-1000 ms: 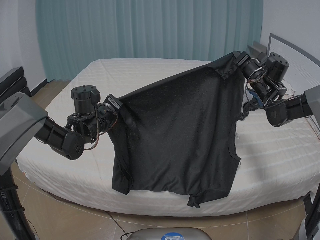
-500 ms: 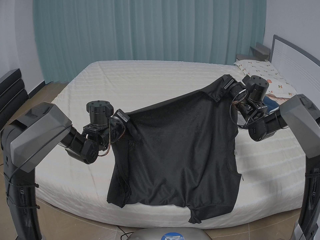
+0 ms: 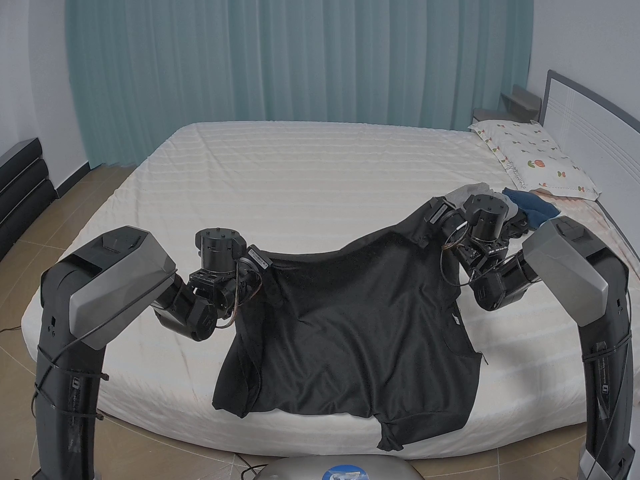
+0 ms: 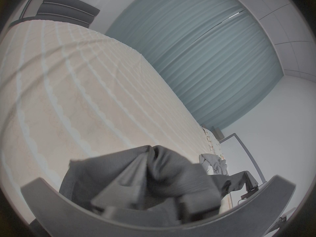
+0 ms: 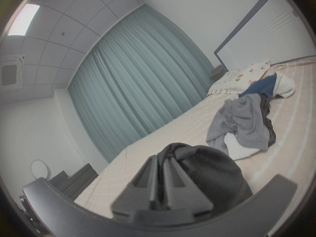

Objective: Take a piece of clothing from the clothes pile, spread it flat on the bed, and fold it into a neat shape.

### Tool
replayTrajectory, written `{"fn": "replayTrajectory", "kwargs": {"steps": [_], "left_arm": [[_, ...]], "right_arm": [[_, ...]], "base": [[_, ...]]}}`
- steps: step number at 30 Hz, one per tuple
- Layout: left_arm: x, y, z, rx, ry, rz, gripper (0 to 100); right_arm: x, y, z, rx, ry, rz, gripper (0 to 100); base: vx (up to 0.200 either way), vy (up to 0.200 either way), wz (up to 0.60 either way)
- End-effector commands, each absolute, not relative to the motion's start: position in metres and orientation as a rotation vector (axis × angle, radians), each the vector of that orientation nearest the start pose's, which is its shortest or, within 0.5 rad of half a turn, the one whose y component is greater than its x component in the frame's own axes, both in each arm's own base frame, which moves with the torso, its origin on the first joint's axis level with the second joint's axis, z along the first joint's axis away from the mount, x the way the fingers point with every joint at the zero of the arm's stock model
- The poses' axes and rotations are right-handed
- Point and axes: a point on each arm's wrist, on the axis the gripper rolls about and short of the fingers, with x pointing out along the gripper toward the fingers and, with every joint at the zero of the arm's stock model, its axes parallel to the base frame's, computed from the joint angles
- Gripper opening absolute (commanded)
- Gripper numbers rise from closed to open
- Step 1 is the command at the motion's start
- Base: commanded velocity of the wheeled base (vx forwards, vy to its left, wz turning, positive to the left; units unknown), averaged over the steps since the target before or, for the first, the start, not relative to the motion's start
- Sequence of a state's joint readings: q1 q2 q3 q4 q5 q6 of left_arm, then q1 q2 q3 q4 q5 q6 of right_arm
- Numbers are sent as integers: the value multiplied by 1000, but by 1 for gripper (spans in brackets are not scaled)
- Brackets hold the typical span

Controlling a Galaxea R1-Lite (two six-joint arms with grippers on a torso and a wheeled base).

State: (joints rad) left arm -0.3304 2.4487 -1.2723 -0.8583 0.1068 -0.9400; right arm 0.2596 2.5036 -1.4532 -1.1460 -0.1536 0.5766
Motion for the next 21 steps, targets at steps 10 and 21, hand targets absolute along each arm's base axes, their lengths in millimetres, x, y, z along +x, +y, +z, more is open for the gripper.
{"fn": "replayTrajectory", "kwargs": {"steps": [10,21], "left_arm": [[451,-146,-2,-835,396,16,100],[459,-128,21,-839,371,71,100]], "right_arm": [[485,116,18,562,67,76,100],[474,96,38,574,66,45,100]], "base": [[0,0,0],[0,0,0]]}}
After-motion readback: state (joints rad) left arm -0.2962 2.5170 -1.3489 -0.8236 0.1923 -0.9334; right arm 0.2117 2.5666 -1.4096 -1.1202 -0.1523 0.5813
